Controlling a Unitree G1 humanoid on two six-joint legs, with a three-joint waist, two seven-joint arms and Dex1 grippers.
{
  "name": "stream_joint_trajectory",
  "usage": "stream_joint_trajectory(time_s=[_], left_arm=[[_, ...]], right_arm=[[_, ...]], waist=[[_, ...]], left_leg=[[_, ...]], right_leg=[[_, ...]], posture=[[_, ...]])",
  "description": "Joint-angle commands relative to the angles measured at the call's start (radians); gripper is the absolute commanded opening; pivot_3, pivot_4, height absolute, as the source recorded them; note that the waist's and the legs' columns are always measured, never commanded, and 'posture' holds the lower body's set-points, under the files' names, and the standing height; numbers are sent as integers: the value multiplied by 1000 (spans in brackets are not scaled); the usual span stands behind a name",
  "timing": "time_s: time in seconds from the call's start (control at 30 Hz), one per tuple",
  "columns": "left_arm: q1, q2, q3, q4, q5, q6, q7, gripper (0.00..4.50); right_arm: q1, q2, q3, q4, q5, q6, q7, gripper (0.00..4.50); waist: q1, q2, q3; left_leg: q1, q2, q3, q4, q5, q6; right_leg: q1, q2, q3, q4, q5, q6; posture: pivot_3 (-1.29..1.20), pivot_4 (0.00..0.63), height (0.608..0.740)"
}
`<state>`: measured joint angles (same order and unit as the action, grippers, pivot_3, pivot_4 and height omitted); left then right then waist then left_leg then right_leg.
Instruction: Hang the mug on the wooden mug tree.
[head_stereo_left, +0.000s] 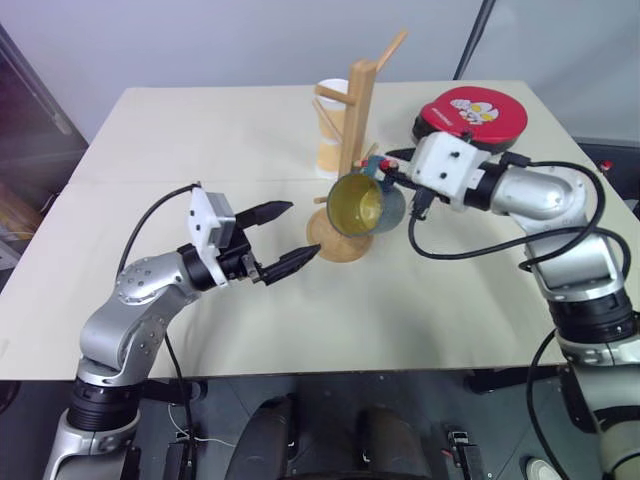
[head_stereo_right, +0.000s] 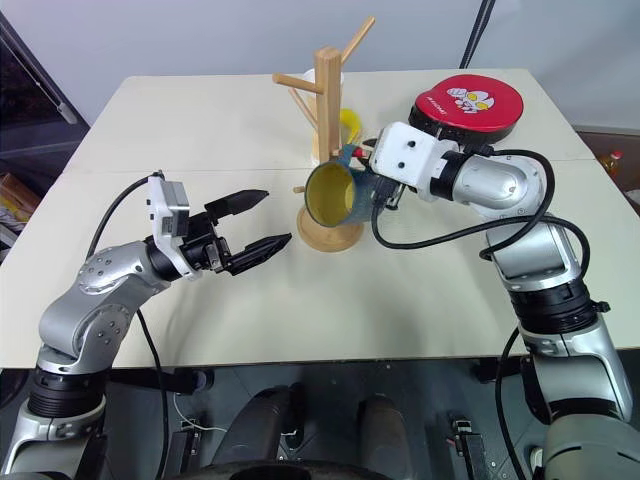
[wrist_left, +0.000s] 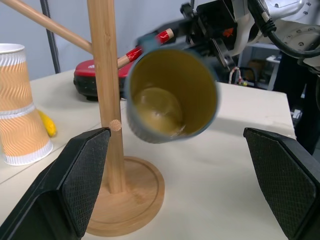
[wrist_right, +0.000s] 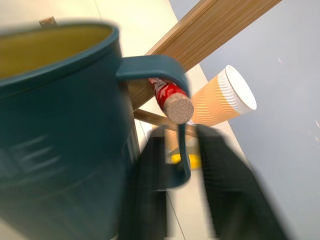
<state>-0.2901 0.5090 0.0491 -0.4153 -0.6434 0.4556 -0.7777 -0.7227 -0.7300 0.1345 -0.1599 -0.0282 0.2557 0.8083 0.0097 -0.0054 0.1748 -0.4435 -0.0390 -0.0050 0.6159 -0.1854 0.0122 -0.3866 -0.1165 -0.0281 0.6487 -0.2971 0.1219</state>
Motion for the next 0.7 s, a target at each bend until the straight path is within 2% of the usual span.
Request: stream_joint_trajectory(time_s=[0.03,0.17,0.3,0.4,0.47,0.6,0.7], left_arm=[[-8,-3,3,-31,-9,-6,2,4500],[-13,-9,1,-15,-7,-5,4,4500],[-8,-37,31,24,-14,-3,44,4500],[4,-67,57,87,35,-36,110,4500],[14,-90,84,162,81,-62,178,4500],[62,-117,123,273,198,-165,282,4500],[131,-123,138,295,248,-221,310,4500]], right_arm=[[-35,-21,-51,-41,-5,2,-13,2399],[8,-63,-142,-104,62,65,4,2399],[127,-57,-300,-165,203,154,11,2399],[237,4,-411,-175,318,201,-17,2399],[346,84,-451,-135,348,166,-57,2399],[492,214,-440,-28,320,33,-123,2399],[540,273,-410,62,303,-61,-137,2399]], waist=[[0,0,0],[3,0,0],[4,-1,0],[2,-1,0],[0,-2,0],[-3,-2,0],[-2,-2,-1]], left_leg=[[0,0,0,0,0,0],[0,0,0,0,0,0],[0,0,0,0,0,0],[1,0,-1,0,0,0],[1,0,-1,0,0,0],[2,0,0,0,0,0],[1,0,1,0,0,0]], right_leg=[[0,0,0,0,0,0],[0,0,0,0,0,0],[2,-1,-1,-1,0,0],[3,-1,-1,-1,0,0],[2,-1,-1,-1,0,0],[3,-1,0,0,0,0],[0,1,0,2,0,0]], posture=[[0,150,740],[0,150,740],[0,150,740],[0,150,740],[0,150,740],[0,150,740],[0,150,740]])
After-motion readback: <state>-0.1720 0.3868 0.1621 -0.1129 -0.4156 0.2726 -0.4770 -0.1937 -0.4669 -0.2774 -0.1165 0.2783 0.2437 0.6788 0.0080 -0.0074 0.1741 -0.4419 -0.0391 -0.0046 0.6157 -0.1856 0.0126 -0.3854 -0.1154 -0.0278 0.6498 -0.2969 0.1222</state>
